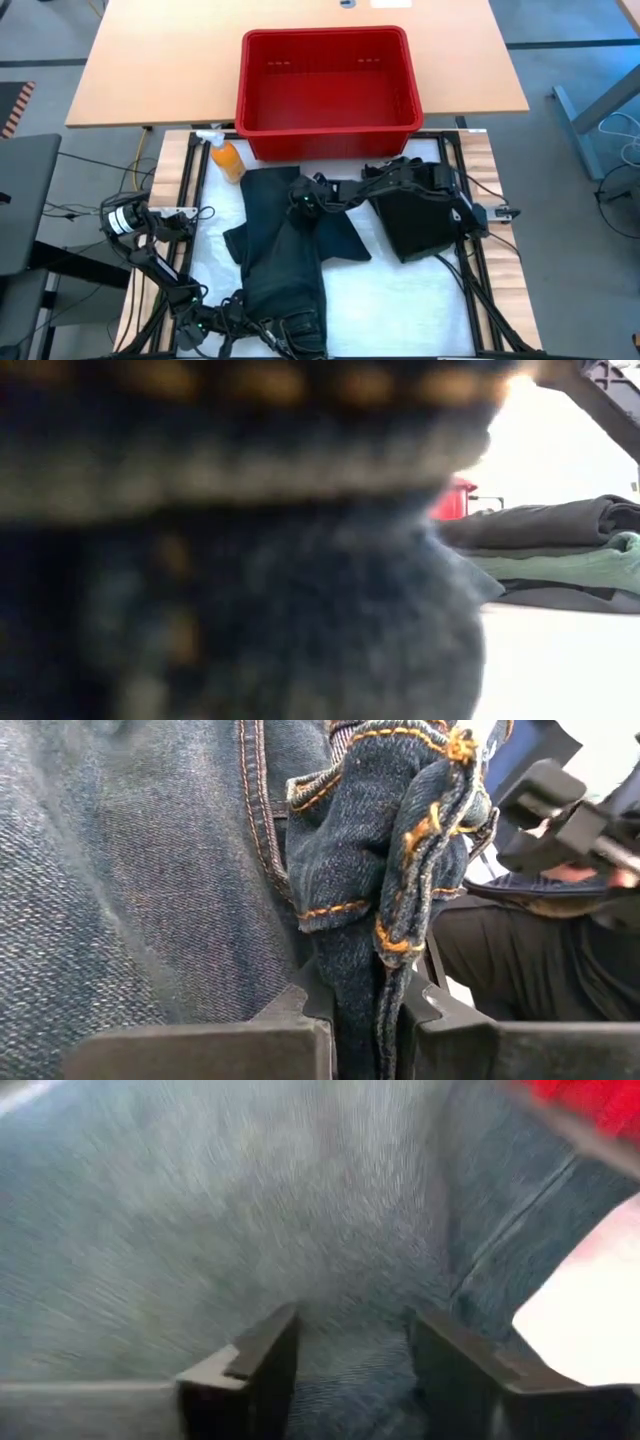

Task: Fold laundry
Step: Fold the dark blue jeans

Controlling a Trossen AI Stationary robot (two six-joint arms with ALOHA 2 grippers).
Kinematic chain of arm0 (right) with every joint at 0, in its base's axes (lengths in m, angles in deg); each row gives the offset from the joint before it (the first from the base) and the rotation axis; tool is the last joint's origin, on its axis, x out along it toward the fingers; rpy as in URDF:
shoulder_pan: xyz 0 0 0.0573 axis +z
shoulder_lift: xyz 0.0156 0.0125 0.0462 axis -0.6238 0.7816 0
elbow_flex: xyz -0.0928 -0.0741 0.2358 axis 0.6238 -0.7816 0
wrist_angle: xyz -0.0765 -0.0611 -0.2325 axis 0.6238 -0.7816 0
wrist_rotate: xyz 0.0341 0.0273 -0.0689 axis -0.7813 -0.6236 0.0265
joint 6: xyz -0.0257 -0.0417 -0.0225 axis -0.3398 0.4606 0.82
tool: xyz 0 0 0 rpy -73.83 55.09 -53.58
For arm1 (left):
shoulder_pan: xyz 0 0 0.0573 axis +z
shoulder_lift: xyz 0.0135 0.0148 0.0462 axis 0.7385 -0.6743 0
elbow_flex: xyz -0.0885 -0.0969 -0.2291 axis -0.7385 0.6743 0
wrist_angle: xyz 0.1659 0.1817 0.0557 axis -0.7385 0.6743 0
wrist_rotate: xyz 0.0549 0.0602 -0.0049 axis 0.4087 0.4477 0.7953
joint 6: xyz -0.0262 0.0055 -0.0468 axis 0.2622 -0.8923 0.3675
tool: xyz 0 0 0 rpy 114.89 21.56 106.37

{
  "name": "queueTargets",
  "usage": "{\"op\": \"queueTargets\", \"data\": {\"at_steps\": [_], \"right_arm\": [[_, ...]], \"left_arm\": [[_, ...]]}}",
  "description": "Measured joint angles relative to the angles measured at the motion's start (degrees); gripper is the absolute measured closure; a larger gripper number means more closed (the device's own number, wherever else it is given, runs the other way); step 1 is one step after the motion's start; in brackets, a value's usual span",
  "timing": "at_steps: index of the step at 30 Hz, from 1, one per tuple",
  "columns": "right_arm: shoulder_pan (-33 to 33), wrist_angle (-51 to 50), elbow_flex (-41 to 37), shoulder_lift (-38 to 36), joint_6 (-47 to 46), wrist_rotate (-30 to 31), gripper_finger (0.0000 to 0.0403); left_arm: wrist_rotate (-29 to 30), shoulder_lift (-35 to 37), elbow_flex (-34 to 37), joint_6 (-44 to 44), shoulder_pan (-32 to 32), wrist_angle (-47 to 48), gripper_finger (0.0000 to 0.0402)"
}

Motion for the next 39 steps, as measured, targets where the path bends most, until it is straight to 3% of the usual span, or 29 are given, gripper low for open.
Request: {"op": "queueTargets", "data": {"at_steps": [3,8,12,18,21,25,34,39], "right_arm": [[0.51,-1.55,-0.15,0.6,1.11,-0.12,0.0222],[2.65,-1.8,-0.23,-1.35,6.63,-2.61,0.0379],[4.03,-4.21,-0.22,-6.43,9.11,-3.22,0.0382],[4.22,-7.44,-2.98,-18.32,12.17,-2.69,0.0389],[2.29,-6.36,-5.86,-20.52,6.64,-2.58,0.0368],[0.24,-6.37,-7.6,-15.7,1.54,-3.07,0.0309],[-2.17,3.92,-7.46,-4.68,-6.83,-9.61,0.0126],[-4.37,10.82,-7.35,-1.91,-9.83,-10.35,0.0061]], "left_arm": [[-0.02,0.0,0.0,0.02,-0.3,-0.03,0.0384],[0.26,0.0,0.0,-2.08,-0.46,-1.32,0.0384],[2.36,1.51,0.04,-10.02,-0.96,-5.43,0.0384],[6.78,7.67,0.03,-31.32,-3.05,-14.4,0.0384],[7.18,9.93,-0.02,-37.03,-3.7,-14.29,0.0384],[7.13,10.32,-0.02,-38.64,-3.45,-13.28,0.0384],[6.94,10.19,-0.04,-32.94,-2.74,-11.22,0.0384],[6.99,10.19,-0.04,-30.55,-2.74,-10.61,0.0384]]}}
